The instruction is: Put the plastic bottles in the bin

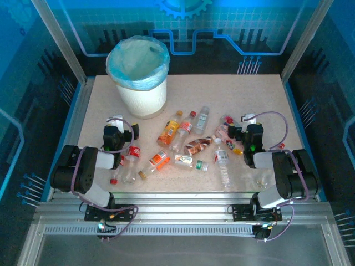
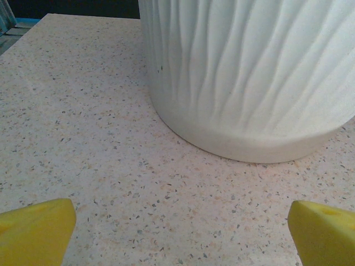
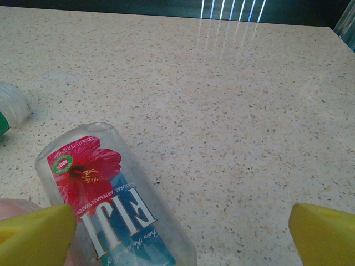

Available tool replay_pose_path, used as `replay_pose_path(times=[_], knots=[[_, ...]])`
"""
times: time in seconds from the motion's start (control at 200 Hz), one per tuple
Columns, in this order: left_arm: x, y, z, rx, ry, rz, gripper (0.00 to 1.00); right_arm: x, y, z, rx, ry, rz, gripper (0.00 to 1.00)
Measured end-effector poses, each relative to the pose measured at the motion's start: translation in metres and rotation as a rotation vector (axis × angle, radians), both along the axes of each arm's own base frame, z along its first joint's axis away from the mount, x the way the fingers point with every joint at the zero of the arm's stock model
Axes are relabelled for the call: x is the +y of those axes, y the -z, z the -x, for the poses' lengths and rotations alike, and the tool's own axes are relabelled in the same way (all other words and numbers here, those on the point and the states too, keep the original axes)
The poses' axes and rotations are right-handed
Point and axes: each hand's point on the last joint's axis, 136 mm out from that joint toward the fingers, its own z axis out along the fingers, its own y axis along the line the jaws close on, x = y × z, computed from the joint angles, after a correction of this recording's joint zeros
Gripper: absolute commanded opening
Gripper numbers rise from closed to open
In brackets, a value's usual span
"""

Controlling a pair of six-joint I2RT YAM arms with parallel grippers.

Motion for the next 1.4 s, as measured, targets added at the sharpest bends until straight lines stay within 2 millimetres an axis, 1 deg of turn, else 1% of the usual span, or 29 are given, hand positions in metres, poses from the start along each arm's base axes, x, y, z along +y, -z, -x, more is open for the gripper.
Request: replay_pose_path(times=[0.45,0.54,0.6,0.655,0.73,0.815,0.925,1.015,1.086,1.121,1.166,1.211,1.296,1.366,1.401], knots=[[0.0,0.0,0.0,0.0,-0.002,0.0,0.99,0.0,0.001,0.0,0.009,0.0,0.001,1.0],[0.002,-0.006,0.002,-0.007,-0.014,-0.004,0.99,0.001,-0.001,0.0,0.036,-0.005,0.01,1.0],[0.004,-0.02,0.004,-0.038,-0.019,-0.004,0.99,0.001,-0.01,-0.002,0.045,-0.002,0.012,0.99],[0.004,-0.035,0.008,-0.076,-0.02,-0.003,0.99,0.0,-0.027,-0.004,0.027,0.004,0.009,0.98],[0.005,-0.063,0.015,-0.144,-0.027,-0.001,0.99,0.001,-0.05,-0.003,-0.011,0.01,0.001,0.96],[0.007,-0.092,0.023,-0.202,-0.036,0.009,0.96,0.005,-0.067,0.003,-0.027,0.006,-0.007,0.94],[0.008,-0.121,0.031,-0.207,-0.051,0.046,0.91,0.018,-0.081,0.012,0.004,-0.024,-0.023,0.93],[0.004,-0.153,0.03,-0.194,-0.061,0.094,0.89,0.034,-0.094,0.018,0.054,-0.069,-0.043,0.92],[-0.008,-0.18,0.03,-0.178,-0.048,0.129,0.87,0.052,-0.108,0.027,0.101,-0.118,-0.064,0.92],[-0.017,-0.192,0.031,-0.165,-0.032,0.147,0.87,0.061,-0.114,0.034,0.121,-0.142,-0.079,0.92],[-0.031,-0.206,0.034,-0.147,0.001,0.159,0.87,0.072,-0.121,0.046,0.151,-0.173,-0.104,0.91],[-0.049,-0.219,0.038,-0.12,0.049,0.165,0.87,0.078,-0.123,0.06,0.182,-0.191,-0.129,0.9],[-0.089,-0.235,0.047,-0.071,0.17,0.169,0.87,0.084,-0.116,0.091,0.27,-0.2,-0.172,0.91],[-0.122,-0.239,0.053,-0.021,0.283,0.174,0.88,0.084,-0.103,0.116,0.361,-0.19,-0.202,0.92],[-0.136,-0.238,0.055,0.008,0.341,0.176,0.88,0.085,-0.095,0.126,0.402,-0.189,-0.216,0.91]])
